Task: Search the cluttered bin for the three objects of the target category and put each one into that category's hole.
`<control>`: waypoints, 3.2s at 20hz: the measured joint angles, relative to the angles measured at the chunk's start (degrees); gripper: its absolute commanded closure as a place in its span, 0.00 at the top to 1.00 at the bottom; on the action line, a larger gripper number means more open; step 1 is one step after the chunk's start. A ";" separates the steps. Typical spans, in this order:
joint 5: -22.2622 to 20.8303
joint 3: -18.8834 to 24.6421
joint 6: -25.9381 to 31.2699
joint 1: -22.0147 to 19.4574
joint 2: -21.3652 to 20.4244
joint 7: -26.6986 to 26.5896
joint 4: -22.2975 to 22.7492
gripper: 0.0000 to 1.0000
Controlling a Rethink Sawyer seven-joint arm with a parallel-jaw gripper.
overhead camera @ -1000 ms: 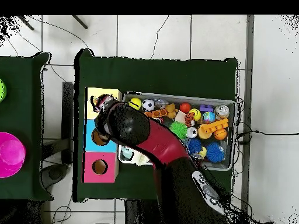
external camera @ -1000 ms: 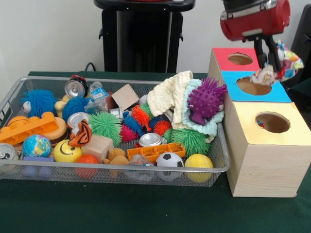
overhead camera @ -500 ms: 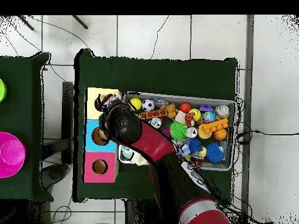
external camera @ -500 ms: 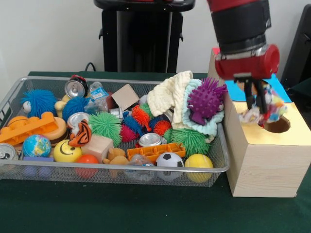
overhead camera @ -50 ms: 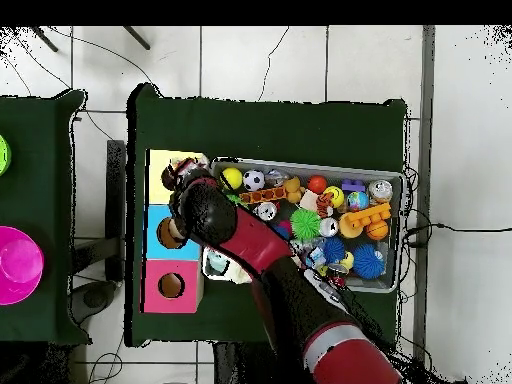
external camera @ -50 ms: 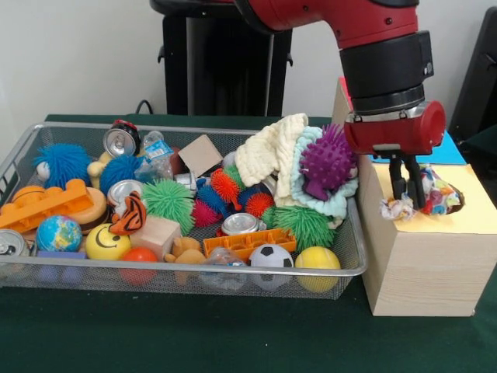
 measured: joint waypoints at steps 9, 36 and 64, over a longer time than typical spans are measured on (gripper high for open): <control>-0.01 3.54 0.01 -2.20 1.86 0.00 -1.36 0.00; 4.99 -4.50 17.89 6.74 3.46 0.00 -9.40 0.00; 4.92 -31.56 35.66 24.08 9.13 1.11 -22.76 0.00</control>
